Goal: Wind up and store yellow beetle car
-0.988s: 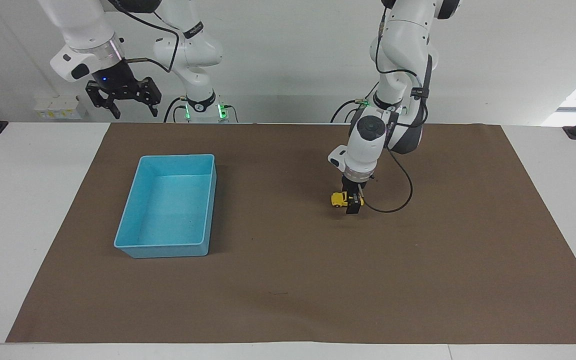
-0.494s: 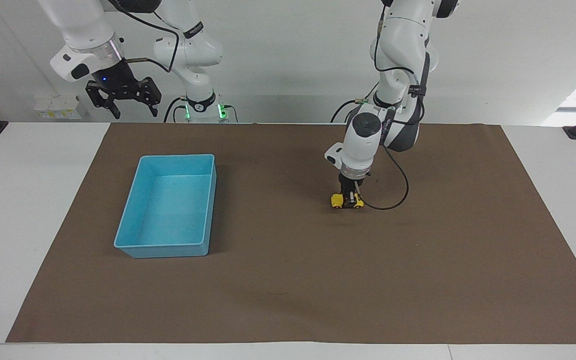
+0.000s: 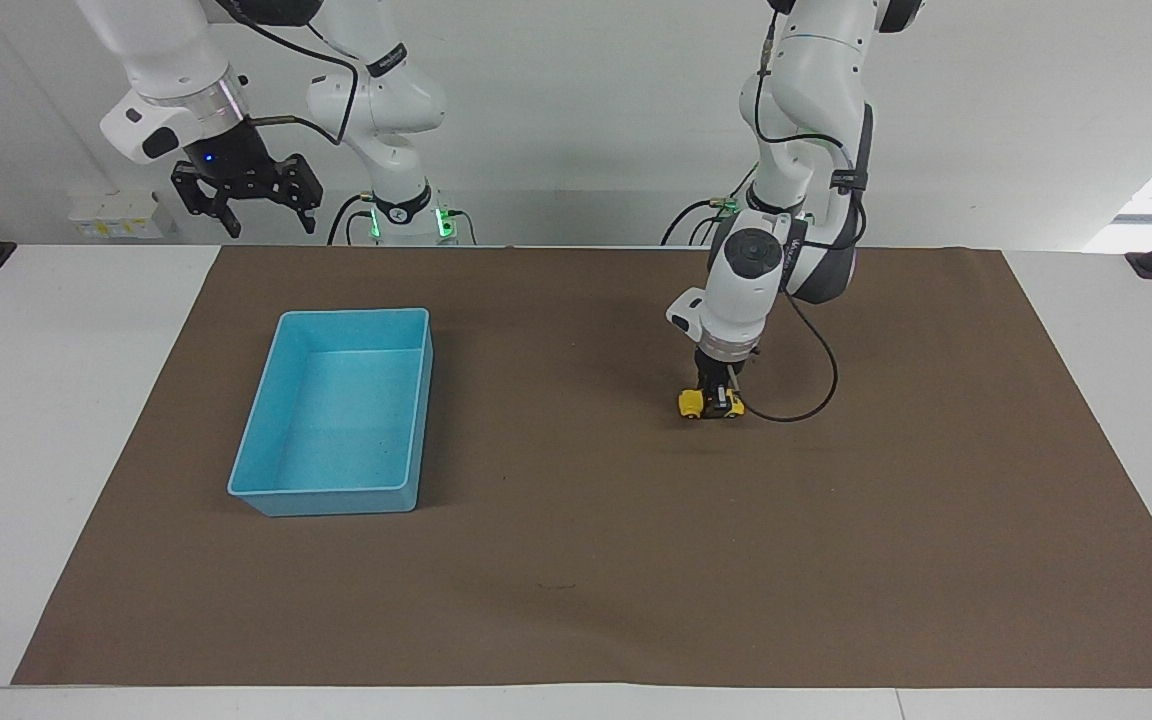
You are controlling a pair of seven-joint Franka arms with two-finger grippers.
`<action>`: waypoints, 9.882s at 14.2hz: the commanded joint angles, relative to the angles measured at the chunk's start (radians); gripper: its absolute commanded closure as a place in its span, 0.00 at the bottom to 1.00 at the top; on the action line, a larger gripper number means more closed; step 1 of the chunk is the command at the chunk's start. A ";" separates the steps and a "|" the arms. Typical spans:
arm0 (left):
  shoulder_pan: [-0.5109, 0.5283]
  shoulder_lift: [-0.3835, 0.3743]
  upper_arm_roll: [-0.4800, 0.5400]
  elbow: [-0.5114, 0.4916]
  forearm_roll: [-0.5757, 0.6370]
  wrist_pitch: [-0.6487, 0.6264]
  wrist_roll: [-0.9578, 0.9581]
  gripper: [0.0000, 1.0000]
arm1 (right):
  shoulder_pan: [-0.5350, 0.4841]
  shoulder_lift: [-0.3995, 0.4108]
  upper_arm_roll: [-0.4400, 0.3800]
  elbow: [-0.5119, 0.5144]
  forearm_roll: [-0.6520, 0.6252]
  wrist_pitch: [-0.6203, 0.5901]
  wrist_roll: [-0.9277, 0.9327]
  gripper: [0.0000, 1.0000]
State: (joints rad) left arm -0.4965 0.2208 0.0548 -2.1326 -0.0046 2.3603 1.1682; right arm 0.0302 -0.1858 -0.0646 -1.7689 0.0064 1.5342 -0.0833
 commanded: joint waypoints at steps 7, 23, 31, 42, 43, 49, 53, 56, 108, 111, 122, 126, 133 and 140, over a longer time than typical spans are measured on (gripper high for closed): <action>0.165 -0.015 0.000 -0.063 0.025 0.033 0.243 1.00 | -0.015 0.006 0.006 0.011 -0.003 -0.008 0.010 0.00; 0.223 -0.133 -0.001 0.035 0.018 -0.137 0.039 0.00 | -0.015 0.006 0.006 0.011 -0.003 -0.008 0.011 0.00; 0.256 -0.147 0.008 0.290 0.018 -0.374 -0.863 0.00 | -0.013 0.006 0.006 0.011 -0.003 -0.008 0.010 0.00; 0.366 -0.198 0.016 0.534 -0.034 -0.714 -1.101 0.00 | -0.012 0.006 0.008 0.013 0.000 -0.014 0.007 0.00; 0.368 -0.210 0.019 0.534 -0.034 -0.731 -1.102 0.00 | -0.013 0.003 0.005 0.028 0.000 -0.014 0.007 0.00; 0.368 -0.254 0.006 0.545 -0.025 -0.813 -1.095 0.00 | -0.015 -0.006 0.005 0.051 -0.003 -0.037 0.007 0.00; 0.366 -0.253 0.008 0.549 -0.025 -0.819 -1.098 0.00 | -0.013 -0.020 -0.006 0.071 -0.005 -0.078 -0.044 0.00; 0.366 -0.253 0.008 0.549 -0.025 -0.819 -1.098 0.00 | 0.002 -0.029 0.005 0.080 -0.014 -0.140 -0.215 0.00; 0.368 -0.253 0.008 0.549 -0.025 -0.819 -1.099 0.00 | 0.415 0.325 0.016 -0.316 -0.031 0.773 -0.877 1.00; 0.368 -0.253 0.008 0.549 -0.025 -0.819 -1.099 0.00 | 0.418 0.325 0.016 -0.270 -0.025 0.770 -0.846 1.00; 0.368 -0.253 0.008 0.549 -0.025 -0.819 -1.099 0.00 | 0.101 0.246 0.002 -0.181 -0.022 0.435 -1.274 1.00; 0.368 -0.253 0.008 0.549 -0.025 -0.819 -1.099 0.00 | 0.040 0.189 0.002 -0.288 -0.028 0.477 -1.353 1.00; 0.368 -0.253 0.008 0.549 -0.025 -0.819 -1.099 0.00 | 0.039 0.201 0.002 -0.475 -0.029 0.734 -1.380 1.00; 0.366 -0.253 0.008 0.549 -0.025 -0.819 -1.098 0.00 | 0.036 0.256 0.002 -0.526 -0.031 0.843 -1.385 1.00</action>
State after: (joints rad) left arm -0.1387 -0.0162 0.0684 -1.5688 -0.0251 1.5523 0.0762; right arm 0.0748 0.0698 -0.0667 -2.2869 -0.0200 2.3582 -1.4431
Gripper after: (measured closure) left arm 0.000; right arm 0.542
